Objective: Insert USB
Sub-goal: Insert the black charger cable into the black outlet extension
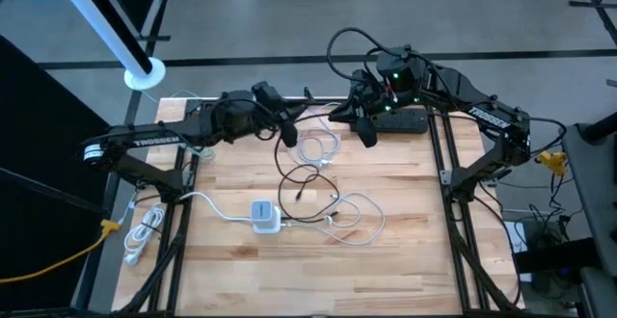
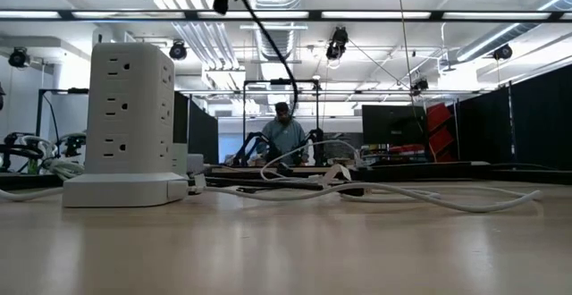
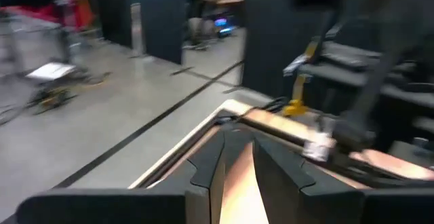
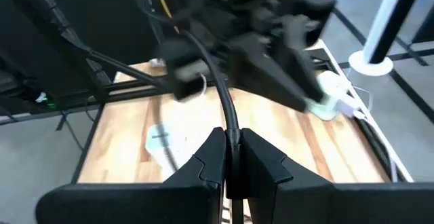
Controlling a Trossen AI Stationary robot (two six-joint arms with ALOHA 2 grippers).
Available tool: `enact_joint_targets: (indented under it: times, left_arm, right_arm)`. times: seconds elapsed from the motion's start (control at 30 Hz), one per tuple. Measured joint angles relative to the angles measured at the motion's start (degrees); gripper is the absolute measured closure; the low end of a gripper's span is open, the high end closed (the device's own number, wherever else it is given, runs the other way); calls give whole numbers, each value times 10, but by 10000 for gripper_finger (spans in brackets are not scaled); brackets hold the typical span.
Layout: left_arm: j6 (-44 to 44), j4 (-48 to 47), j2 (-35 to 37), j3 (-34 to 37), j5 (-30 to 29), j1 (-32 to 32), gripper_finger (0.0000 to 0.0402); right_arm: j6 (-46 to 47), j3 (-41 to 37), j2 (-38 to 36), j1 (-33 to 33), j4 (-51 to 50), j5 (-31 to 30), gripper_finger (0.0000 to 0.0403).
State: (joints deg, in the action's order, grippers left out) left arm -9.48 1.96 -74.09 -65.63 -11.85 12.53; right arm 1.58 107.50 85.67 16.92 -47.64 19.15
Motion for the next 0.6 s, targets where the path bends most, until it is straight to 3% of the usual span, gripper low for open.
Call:
enact_joint_targets:
  times: [0.3, 0.47, 0.6]
  left_arm:
    - [7, 61, 27, 0, 38, 0, 326]
    - [-2, 129, 29, 0, 150, 0, 328]
    - [-21, 118, 28, 0, 178, -1, 332]
  right_arm:
    - [-9, 0, -2, 4, -33, -12, 383]
    - [-9, 0, -1, 4, -26, -12, 383]
    - [-8, 0, -1, 4, -8, -14, 383]
